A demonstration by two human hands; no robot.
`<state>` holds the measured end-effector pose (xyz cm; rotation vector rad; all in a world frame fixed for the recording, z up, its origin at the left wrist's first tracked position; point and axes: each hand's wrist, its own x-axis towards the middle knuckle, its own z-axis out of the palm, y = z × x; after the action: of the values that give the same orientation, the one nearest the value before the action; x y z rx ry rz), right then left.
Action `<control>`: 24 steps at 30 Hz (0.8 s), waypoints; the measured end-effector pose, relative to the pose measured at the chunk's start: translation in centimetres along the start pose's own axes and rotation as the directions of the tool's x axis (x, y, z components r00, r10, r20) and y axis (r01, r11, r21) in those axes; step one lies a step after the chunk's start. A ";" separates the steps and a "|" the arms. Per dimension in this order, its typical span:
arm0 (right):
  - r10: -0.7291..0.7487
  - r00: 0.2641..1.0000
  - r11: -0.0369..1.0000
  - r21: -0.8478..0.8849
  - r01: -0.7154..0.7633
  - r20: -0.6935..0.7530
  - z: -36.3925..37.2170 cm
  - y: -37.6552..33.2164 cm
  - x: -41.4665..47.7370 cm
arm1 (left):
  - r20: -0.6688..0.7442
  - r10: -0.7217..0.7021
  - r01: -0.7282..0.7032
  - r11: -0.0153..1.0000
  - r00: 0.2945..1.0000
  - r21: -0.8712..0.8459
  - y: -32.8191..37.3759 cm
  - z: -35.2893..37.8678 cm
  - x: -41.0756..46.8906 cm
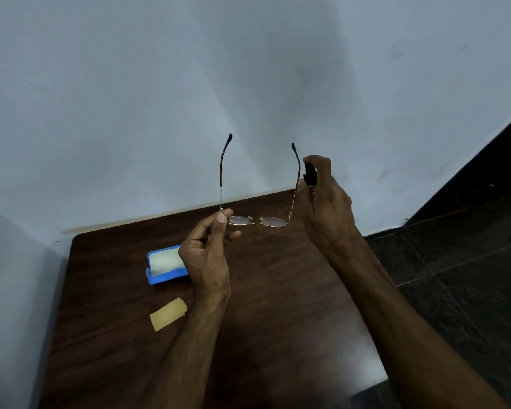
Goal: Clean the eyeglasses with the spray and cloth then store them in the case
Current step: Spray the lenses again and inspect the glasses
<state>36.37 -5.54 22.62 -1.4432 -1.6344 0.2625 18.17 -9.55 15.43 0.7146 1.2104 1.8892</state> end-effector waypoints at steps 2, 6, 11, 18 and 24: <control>-0.001 1.000 1.000 -0.010 0.001 0.023 0.0 0.2 0.3 | -0.008 0.004 -0.004 1.000 1.000 -0.020 0.1 0.1 0.1; -0.016 0.999 1.000 -0.009 0.016 0.030 0.4 -0.1 1.6 | -0.012 0.033 -0.033 0.999 0.999 0.019 0.4 0.3 0.6; -0.057 0.998 0.998 -0.019 0.058 0.031 1.1 0.2 3.2 | -0.023 0.067 -0.064 0.992 0.997 0.105 0.8 0.4 0.9; -0.053 0.997 0.998 0.029 0.052 0.060 2.1 1.1 4.9 | -0.037 0.094 -0.086 0.982 0.995 0.169 0.4 0.2 1.5; -0.034 0.996 0.985 0.169 0.019 0.086 3.6 1.9 5.6 | -0.076 0.068 -0.056 0.988 0.995 0.142 -0.3 0.1 2.3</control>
<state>35.55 1.30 22.02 -1.2969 -1.6592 0.4440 17.08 -7.49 15.33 0.7646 1.3971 1.9140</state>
